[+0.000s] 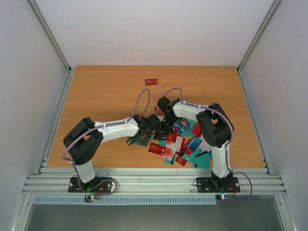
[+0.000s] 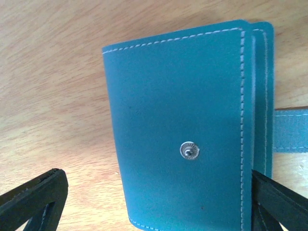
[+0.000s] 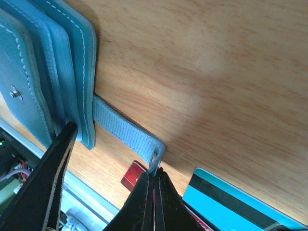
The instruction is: Put the credit cards into the card holder
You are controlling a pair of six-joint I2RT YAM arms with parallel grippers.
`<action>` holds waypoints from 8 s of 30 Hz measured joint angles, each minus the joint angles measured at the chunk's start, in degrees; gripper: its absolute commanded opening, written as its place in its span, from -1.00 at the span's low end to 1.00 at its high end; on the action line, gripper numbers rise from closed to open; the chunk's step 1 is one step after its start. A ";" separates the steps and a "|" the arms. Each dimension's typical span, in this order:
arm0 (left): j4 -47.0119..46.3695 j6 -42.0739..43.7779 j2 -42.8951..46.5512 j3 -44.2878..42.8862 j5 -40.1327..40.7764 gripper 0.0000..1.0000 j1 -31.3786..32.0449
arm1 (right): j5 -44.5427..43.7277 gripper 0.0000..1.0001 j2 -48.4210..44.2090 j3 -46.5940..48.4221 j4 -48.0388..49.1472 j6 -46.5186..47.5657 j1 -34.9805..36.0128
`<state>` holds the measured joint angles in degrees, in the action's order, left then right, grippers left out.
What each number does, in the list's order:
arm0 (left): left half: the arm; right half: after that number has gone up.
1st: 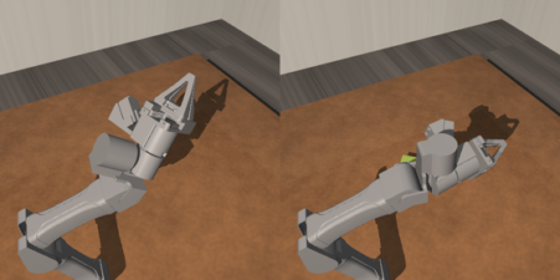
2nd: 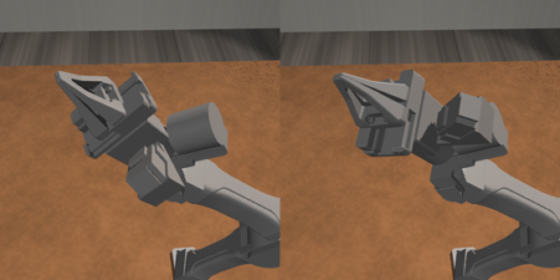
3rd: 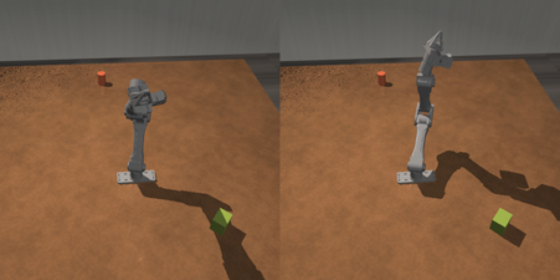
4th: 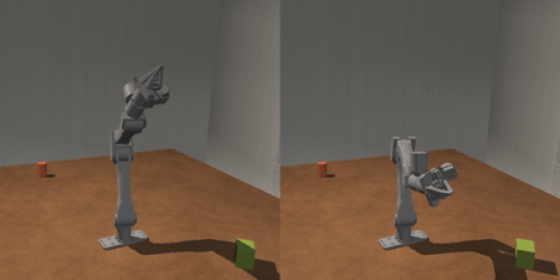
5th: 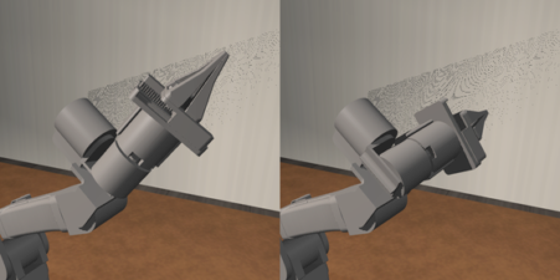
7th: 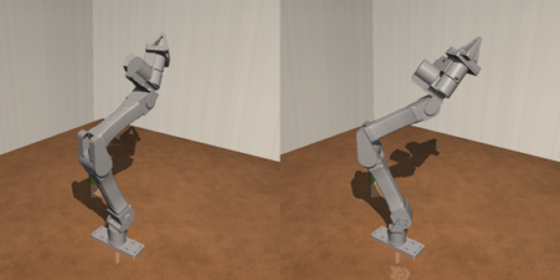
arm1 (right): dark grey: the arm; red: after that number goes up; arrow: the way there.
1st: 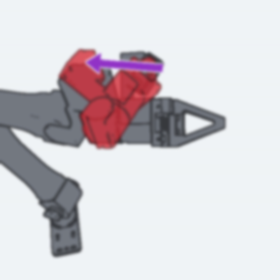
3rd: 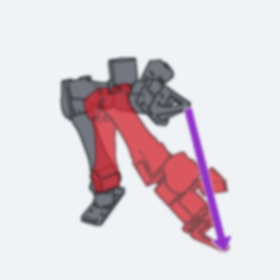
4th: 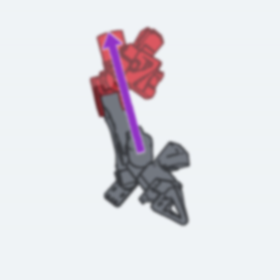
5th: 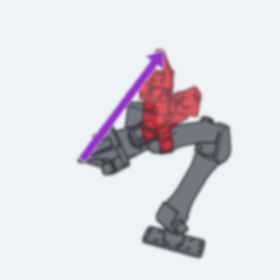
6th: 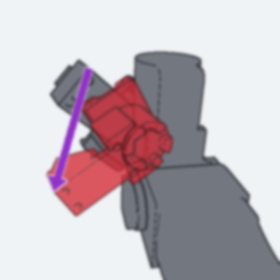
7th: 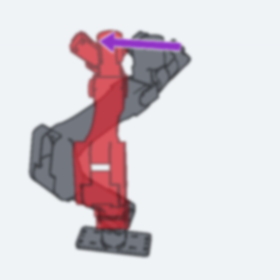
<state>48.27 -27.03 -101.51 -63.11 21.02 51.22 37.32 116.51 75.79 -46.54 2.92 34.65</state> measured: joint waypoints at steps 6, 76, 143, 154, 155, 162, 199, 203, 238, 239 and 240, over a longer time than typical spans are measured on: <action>0.20 -0.48 1.46 0.31 2.75 0.88 -0.02 | 0.04 -0.98 0.00 0.00 -0.28 0.00 0.00; -1.03 5.86 -0.70 -3.89 -4.76 0.95 -7.96 | -1.81 -0.98 5.64 10.32 -10.91 7.08 -1.07; -5.55 -9.94 17.16 8.76 -25.97 -0.84 -25.11 | 20.20 0.04 4.04 7.69 2.47 -5.51 -1.09; -6.64 -10.71 17.18 10.10 -27.17 -0.84 -25.11 | 21.86 -0.03 8.15 7.69 3.78 -5.42 -0.81; -6.69 -10.71 17.18 10.08 -27.23 -0.84 -25.11 | 21.90 -0.04 8.15 7.69 3.74 -5.40 -0.79; -6.78 -10.71 17.18 10.08 -27.41 -0.84 -25.11 | 22.14 -0.05 8.15 8.37 3.10 -4.81 -0.79; -15.69 -10.69 18.27 14.51 -35.58 -0.85 -25.11 | 28.06 -0.16 12.33 15.72 4.81 -6.60 2.38; -18.29 -10.64 18.34 17.14 -37.99 -0.85 -25.11 | 28.98 -0.16 14.60 17.40 5.46 -7.54 3.13; -22.16 -10.67 16.72 20.00 -38.25 -0.17 -31.93 | 33.03 -0.11 27.08 33.59 -1.01 -8.61 3.67; -21.59 -10.34 17.14 19.91 -37.86 -0.13 -32.04 | 32.96 -0.11 27.08 33.62 -1.29 -8.39 3.67; -20.90 -10.10 17.66 19.76 -37.46 -0.10 -32.13 | 32.96 -0.11 27.08 33.64 -1.62 -8.24 3.67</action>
<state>27.38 -37.12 -83.85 -43.35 -16.45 19.09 70.28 143.59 109.43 -48.16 -5.32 38.33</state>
